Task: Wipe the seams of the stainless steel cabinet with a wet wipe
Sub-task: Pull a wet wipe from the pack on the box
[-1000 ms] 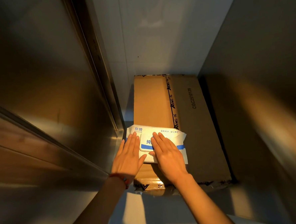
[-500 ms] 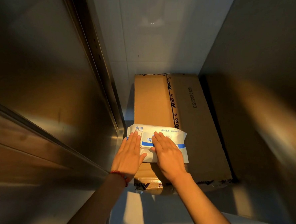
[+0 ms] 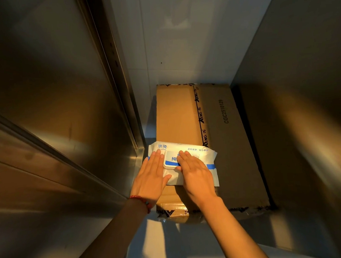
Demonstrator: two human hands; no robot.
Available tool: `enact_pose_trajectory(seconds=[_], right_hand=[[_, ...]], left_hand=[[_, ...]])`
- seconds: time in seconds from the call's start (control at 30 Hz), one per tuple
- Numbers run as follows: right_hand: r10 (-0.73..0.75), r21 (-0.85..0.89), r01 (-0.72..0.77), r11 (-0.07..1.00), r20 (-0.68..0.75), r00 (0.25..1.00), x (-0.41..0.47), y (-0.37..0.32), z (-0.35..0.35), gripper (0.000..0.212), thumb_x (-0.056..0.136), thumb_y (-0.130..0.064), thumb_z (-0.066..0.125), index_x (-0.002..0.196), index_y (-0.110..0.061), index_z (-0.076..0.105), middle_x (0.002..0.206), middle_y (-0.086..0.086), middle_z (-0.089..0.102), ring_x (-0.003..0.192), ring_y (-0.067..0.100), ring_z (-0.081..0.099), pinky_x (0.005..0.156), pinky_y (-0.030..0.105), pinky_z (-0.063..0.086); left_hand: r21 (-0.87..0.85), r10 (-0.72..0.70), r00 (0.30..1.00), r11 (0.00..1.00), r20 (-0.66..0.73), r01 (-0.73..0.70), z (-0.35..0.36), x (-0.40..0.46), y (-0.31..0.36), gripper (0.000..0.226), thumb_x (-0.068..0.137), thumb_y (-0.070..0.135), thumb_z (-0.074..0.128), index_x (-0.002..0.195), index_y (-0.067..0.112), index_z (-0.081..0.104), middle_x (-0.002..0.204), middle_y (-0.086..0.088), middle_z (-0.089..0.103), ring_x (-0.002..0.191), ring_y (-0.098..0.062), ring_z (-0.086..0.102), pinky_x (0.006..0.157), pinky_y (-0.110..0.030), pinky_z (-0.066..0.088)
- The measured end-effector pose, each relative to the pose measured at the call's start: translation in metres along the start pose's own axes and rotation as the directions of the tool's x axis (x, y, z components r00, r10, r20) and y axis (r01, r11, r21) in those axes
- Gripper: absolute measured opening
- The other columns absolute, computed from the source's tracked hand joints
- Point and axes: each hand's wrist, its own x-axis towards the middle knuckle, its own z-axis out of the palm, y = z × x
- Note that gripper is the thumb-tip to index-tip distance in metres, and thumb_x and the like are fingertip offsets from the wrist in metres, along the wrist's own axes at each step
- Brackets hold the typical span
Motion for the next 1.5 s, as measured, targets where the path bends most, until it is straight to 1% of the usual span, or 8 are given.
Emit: enact_pose_trajectory(seconds=[0.07, 0.13, 0.17, 0.27, 0.43, 0.73, 1.2, 1.5], right_hand=[[-0.004, 0.006, 0.005, 1.0, -0.107, 0.994, 0.004, -0.004, -0.008, 0.045, 0.079, -0.02, 0.076, 0.117, -0.002, 0.061, 0.117, 0.016, 0.065, 0.107, 0.028, 0.063, 0.087, 0.037, 0.052], [-0.029, 0.015, 0.033, 0.999, -0.233, 0.972, 0.01, -0.004, -0.014, 0.034, 0.064, -0.013, 0.086, 0.09, -0.002, 0.068, 0.084, 0.013, 0.071, 0.073, 0.025, 0.07, 0.058, 0.031, 0.056], [-0.05, 0.016, 0.056, 0.998, -0.253, 0.966, 0.012, -0.004, -0.017, 0.032, 0.063, -0.012, 0.087, 0.086, -0.002, 0.067, 0.078, 0.012, 0.071, 0.067, 0.025, 0.07, 0.054, 0.03, 0.054], [-0.109, -0.042, 0.101, 0.994, -0.256, 0.961, 0.011, -0.002, -0.018, 0.042, 0.058, -0.013, 0.089, 0.093, -0.001, 0.069, 0.083, 0.012, 0.071, 0.071, 0.025, 0.07, 0.058, 0.03, 0.056], [-0.198, -0.179, 0.165, 0.97, -0.188, 0.962, -0.004, 0.0, -0.012, 0.067, 0.045, -0.017, 0.095, 0.106, -0.002, 0.07, 0.105, 0.014, 0.07, 0.094, 0.027, 0.069, 0.072, 0.039, 0.057], [-0.279, -0.249, 0.217, 0.944, -0.248, 0.928, -0.017, -0.001, -0.007, 0.066, 0.054, -0.012, 0.09, 0.115, -0.005, 0.066, 0.122, 0.015, 0.062, 0.113, 0.03, 0.059, 0.095, 0.042, 0.042], [-0.201, -0.235, 0.139, 0.962, -0.268, 0.942, -0.016, -0.002, 0.002, 0.071, 0.054, -0.011, 0.091, 0.119, 0.0, 0.063, 0.126, 0.016, 0.06, 0.117, 0.031, 0.056, 0.097, 0.043, 0.037], [-0.233, -0.25, 0.162, 0.955, -0.291, 0.928, -0.017, -0.007, 0.002, 0.068, 0.058, -0.005, 0.087, 0.121, 0.0, 0.061, 0.127, 0.017, 0.058, 0.119, 0.032, 0.055, 0.097, 0.046, 0.037]], left_hand=[[-0.008, 0.012, 1.0, 1.0, -0.022, -0.012, 0.001, -0.001, 0.0, 0.068, 0.098, 0.049, 0.021, 0.136, 0.016, -0.025, 0.157, -0.009, -0.01, 0.144, -0.019, -0.009, 0.11, -0.03, -0.011], [-0.009, 0.018, 0.999, 1.0, -0.036, -0.018, 0.001, -0.002, -0.001, 0.067, 0.098, 0.049, 0.02, 0.132, 0.017, -0.027, 0.157, -0.009, -0.011, 0.144, -0.019, -0.01, 0.11, -0.031, -0.011], [-0.007, 0.024, 0.999, 1.0, -0.036, -0.024, 0.0, -0.002, -0.001, 0.067, 0.098, 0.049, 0.021, 0.132, 0.017, -0.028, 0.157, -0.009, -0.011, 0.144, -0.019, -0.01, 0.11, -0.031, -0.011], [-0.005, 0.034, 0.999, 0.999, -0.029, -0.034, 0.0, -0.002, -0.002, 0.067, 0.098, 0.048, 0.021, 0.132, 0.017, -0.028, 0.156, -0.009, -0.012, 0.144, -0.019, -0.01, 0.111, -0.031, -0.011], [0.01, 0.024, 1.0, 1.0, -0.011, -0.024, 0.001, -0.002, -0.001, 0.067, 0.099, 0.048, 0.019, 0.133, 0.015, -0.028, 0.156, -0.009, -0.014, 0.143, -0.019, -0.012, 0.11, -0.03, -0.011], [0.048, 0.028, 1.0, 0.998, 0.0, -0.028, -0.003, -0.002, -0.001, 0.064, 0.099, 0.048, 0.016, 0.133, 0.014, -0.027, 0.155, -0.01, -0.016, 0.143, -0.02, -0.013, 0.112, -0.031, -0.012], [-0.007, 0.015, 1.0, 1.0, 0.023, -0.015, -0.003, -0.002, -0.001, 0.071, 0.098, 0.049, 0.02, 0.145, 0.012, -0.018, 0.157, -0.007, -0.013, 0.144, -0.018, -0.011, 0.113, -0.03, -0.008], [0.06, 0.035, 0.999, 0.998, 0.003, -0.035, -0.004, -0.004, 0.0, 0.063, 0.099, 0.047, 0.016, 0.133, 0.016, -0.027, 0.155, -0.012, -0.016, 0.143, -0.021, -0.013, 0.112, -0.032, -0.011]])
